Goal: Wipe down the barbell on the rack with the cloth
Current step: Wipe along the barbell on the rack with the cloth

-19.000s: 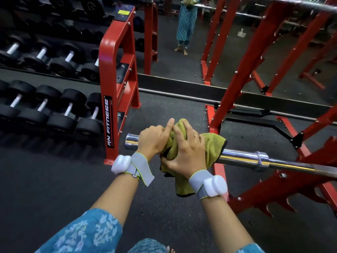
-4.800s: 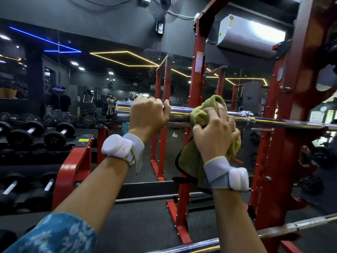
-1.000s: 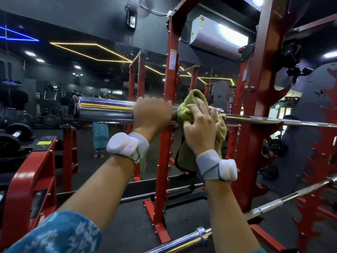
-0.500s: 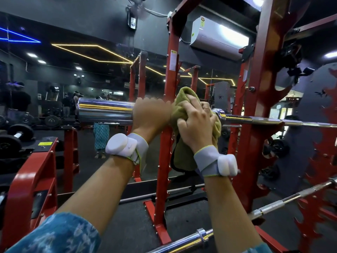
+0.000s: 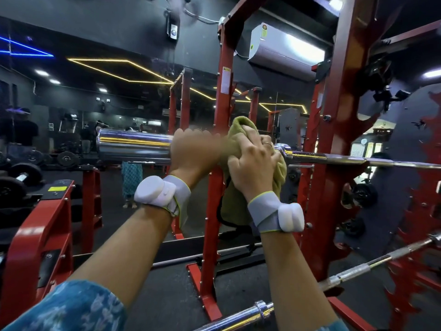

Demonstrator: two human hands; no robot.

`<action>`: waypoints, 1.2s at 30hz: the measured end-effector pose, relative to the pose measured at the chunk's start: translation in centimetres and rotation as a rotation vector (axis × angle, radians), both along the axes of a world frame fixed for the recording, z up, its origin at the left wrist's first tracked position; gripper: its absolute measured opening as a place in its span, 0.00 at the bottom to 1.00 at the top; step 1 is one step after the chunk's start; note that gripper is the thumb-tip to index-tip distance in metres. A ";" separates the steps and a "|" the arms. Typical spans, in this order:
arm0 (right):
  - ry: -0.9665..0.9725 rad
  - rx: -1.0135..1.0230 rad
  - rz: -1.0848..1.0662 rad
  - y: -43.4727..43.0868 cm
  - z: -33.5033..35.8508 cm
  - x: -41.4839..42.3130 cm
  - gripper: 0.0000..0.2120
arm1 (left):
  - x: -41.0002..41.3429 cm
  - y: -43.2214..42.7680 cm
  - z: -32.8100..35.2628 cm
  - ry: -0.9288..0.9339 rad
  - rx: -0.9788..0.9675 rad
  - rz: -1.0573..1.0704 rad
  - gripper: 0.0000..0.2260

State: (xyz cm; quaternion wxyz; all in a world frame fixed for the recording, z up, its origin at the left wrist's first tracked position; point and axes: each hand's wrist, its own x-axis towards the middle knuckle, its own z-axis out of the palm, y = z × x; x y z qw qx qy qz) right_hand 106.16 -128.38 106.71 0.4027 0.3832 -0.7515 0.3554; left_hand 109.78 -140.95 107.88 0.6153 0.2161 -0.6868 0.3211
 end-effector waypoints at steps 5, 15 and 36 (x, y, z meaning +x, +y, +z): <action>-0.169 -0.110 -0.073 0.5 0.2 -1.7 0.22 | 0.1 0.0 0.0 0.009 -0.015 -0.033 0.23; -0.080 -0.049 -0.031 -0.1 -1.3 -0.2 0.24 | 0.2 0.0 -0.1 -0.005 -0.002 -0.030 0.23; -0.125 -0.162 -0.030 0.3 -0.8 -2.4 0.20 | 0.3 -0.2 -0.2 0.005 -0.022 -0.055 0.23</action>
